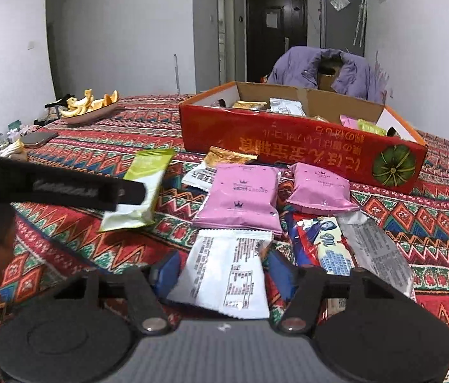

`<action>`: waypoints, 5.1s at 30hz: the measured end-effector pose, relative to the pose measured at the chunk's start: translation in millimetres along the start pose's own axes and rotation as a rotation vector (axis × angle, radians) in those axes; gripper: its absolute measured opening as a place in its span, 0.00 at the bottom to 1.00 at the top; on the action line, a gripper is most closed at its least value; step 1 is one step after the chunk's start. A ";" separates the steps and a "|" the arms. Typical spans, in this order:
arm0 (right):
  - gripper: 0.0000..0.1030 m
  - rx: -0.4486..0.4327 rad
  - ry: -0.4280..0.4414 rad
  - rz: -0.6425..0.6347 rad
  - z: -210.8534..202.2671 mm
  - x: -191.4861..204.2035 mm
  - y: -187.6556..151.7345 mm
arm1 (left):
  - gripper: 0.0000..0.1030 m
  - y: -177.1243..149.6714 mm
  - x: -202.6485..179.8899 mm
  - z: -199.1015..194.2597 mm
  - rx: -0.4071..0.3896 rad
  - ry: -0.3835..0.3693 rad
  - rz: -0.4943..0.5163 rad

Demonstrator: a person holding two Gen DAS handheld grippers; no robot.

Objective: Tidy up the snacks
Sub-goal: 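Grasp a yellow-green bar packet with the left tool while the right tool grasps a white packet, then carry the bar packet in the left tool into the box while the right tool carries the white packet, then open the left tool to release the bar packet while the right tool releases the white packet, then lift both tools out of the box and move back toward the snack pile, then grasp a pink packet with the left tool while the right tool grasps another pink packet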

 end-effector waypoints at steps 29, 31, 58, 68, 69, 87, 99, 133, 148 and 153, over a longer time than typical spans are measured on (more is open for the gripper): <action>0.36 -0.122 0.041 -0.001 -87.1 -16.9 -11.1 | 0.37 -34.9 -43.6 -99.0 -0.113 0.002 0.012; 0.36 -0.132 0.037 0.000 -95.2 -19.2 -12.7 | 0.37 -35.3 -47.7 -104.5 -0.125 -0.003 0.009; 0.37 -0.098 0.208 0.194 57.8 -130.5 193.2 | 0.37 192.1 -34.3 78.6 -0.108 -0.067 -0.009; 0.40 0.088 0.122 0.179 165.0 -122.2 176.4 | 0.42 169.2 -7.3 163.1 0.047 0.011 0.000; 0.45 0.098 0.131 0.175 166.8 -118.7 173.9 | 0.46 168.0 -8.3 161.6 0.041 0.012 0.015; 0.57 -0.052 0.086 0.103 53.3 -126.8 196.6 | 0.69 183.4 -30.8 42.0 -0.110 -0.032 0.099; 0.74 -0.229 0.039 0.016 -87.4 -123.0 127.6 | 0.74 95.6 -47.5 -93.6 -0.274 -0.004 0.125; 0.80 -0.111 -0.061 0.043 -115.0 -126.1 -23.9 | 0.78 -21.5 -111.4 -35.2 -0.067 0.014 0.070; 0.80 -0.063 -0.039 0.090 -42.2 -142.4 26.1 | 0.60 11.7 -96.4 63.0 -0.018 -0.011 0.013; 0.80 -0.009 0.022 0.121 5.4 -139.8 49.0 | 0.60 6.4 -75.7 36.9 -0.020 -0.041 -0.008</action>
Point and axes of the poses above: each gripper's, at about its wrist camera, not at the fingertips, and z roughly the way its jaws point, x to its left, y to its top, the point moved 8 cm from there along z, roughly the way its jaws point, and after that the axes turned 4 degrees about -y, right-handed, at the moved point
